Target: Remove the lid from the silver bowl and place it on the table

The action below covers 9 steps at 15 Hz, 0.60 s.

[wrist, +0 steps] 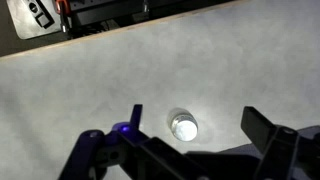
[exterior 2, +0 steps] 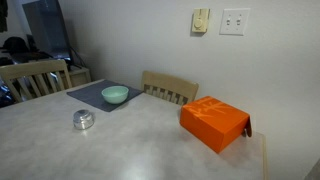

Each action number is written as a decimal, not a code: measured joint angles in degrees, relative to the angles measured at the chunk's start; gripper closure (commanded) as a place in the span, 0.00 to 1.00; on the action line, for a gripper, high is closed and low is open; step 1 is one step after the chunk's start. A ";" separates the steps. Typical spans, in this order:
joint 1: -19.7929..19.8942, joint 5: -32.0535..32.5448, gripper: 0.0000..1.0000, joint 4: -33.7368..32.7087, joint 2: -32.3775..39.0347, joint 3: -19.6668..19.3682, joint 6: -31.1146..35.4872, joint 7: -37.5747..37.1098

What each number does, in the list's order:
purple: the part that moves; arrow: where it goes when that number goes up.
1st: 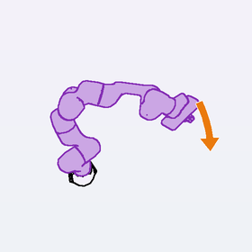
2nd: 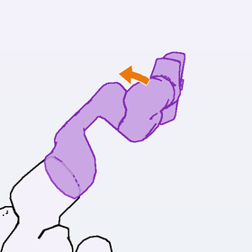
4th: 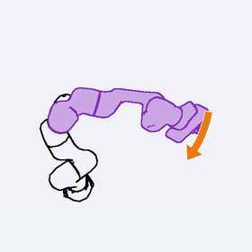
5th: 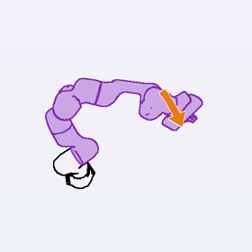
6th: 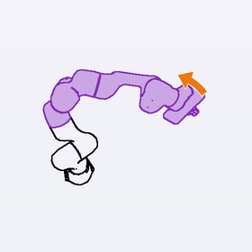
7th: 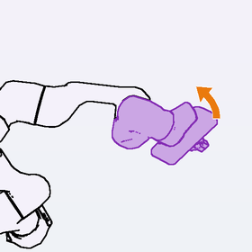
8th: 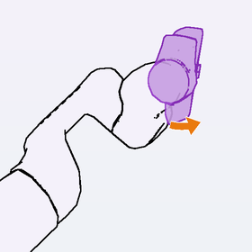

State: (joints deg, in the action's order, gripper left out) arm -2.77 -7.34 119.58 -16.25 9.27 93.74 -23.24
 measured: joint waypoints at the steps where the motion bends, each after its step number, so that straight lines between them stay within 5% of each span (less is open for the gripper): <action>1: 0.00 0.00 0.00 0.00 0.00 0.00 0.00 0.00; 9: 0.03 -0.02 0.00 -1.06 1.79 -1.29 0.63 0.93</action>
State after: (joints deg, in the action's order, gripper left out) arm -2.73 -7.36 118.52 -14.46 7.98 94.37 -22.31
